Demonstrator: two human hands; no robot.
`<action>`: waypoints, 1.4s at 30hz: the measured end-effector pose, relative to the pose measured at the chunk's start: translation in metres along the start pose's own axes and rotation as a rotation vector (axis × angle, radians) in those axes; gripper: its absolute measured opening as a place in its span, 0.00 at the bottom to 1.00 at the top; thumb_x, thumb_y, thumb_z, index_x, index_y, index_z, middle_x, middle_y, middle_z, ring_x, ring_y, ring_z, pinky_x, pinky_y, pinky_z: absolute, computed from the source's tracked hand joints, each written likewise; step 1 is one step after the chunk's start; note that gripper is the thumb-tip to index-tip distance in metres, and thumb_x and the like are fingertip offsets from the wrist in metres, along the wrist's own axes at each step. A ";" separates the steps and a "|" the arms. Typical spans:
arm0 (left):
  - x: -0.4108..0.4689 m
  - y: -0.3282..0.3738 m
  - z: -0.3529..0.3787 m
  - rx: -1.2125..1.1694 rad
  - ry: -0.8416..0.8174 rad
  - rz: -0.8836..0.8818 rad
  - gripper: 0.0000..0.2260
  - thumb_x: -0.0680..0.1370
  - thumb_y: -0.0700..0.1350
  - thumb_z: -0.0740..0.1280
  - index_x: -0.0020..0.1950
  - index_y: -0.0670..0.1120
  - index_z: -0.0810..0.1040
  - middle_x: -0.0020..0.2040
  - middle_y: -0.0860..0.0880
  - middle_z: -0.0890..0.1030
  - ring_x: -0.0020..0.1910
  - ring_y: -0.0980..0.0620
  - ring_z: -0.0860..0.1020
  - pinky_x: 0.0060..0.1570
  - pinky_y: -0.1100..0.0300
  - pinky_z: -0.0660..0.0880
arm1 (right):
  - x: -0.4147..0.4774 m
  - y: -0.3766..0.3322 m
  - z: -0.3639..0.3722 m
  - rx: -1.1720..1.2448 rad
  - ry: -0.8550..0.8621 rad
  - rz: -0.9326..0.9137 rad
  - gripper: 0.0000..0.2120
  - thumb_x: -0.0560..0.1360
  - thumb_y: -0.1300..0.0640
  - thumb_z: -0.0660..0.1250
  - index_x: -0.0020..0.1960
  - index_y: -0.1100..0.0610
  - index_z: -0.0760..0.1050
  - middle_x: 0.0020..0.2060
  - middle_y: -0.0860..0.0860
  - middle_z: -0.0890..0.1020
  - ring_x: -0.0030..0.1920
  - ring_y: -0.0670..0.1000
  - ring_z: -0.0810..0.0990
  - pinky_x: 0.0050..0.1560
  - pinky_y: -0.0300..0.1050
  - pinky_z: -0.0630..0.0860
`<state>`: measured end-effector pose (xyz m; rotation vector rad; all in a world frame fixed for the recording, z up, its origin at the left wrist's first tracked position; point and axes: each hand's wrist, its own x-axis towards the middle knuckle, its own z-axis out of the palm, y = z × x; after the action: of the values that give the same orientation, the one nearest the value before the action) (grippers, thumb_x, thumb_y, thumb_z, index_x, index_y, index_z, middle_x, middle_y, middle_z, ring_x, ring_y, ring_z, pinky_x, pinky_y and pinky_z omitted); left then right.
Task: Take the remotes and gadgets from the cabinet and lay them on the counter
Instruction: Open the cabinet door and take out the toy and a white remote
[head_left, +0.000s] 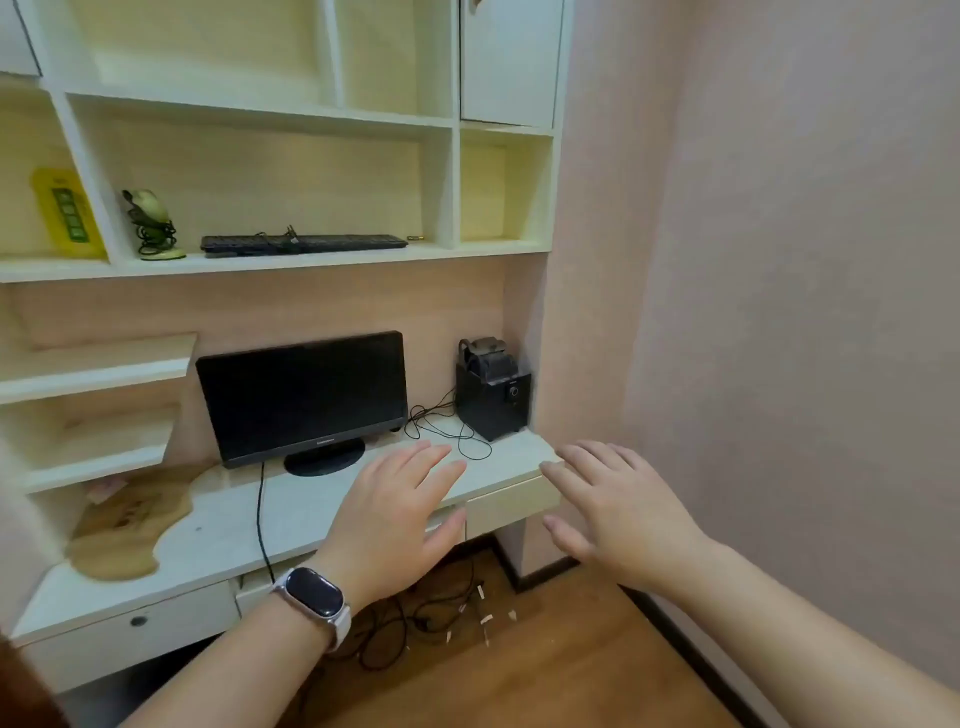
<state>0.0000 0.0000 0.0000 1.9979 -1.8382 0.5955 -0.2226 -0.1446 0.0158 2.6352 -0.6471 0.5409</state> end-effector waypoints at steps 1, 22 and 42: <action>0.003 -0.016 0.002 -0.003 -0.008 -0.003 0.22 0.77 0.59 0.59 0.66 0.51 0.76 0.66 0.50 0.78 0.67 0.47 0.74 0.65 0.49 0.69 | 0.018 -0.005 0.006 0.015 -0.017 -0.017 0.25 0.74 0.38 0.59 0.65 0.51 0.75 0.61 0.51 0.80 0.64 0.54 0.76 0.63 0.53 0.73; 0.098 -0.187 0.098 -0.017 0.011 -0.033 0.21 0.76 0.58 0.59 0.64 0.50 0.78 0.63 0.50 0.79 0.64 0.47 0.76 0.64 0.49 0.71 | 0.204 -0.004 0.121 0.063 -0.049 0.009 0.24 0.75 0.38 0.58 0.65 0.50 0.75 0.62 0.50 0.79 0.63 0.55 0.76 0.62 0.53 0.73; 0.358 -0.148 0.184 0.155 0.164 -0.006 0.19 0.75 0.54 0.65 0.62 0.47 0.79 0.63 0.47 0.79 0.63 0.44 0.75 0.63 0.48 0.70 | 0.326 0.250 0.215 0.132 0.211 -0.111 0.23 0.73 0.41 0.61 0.61 0.54 0.77 0.58 0.52 0.80 0.60 0.57 0.77 0.58 0.51 0.69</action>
<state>0.1824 -0.3860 0.0377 1.9833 -1.7353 0.8965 -0.0213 -0.5621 0.0415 2.6658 -0.4107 0.8394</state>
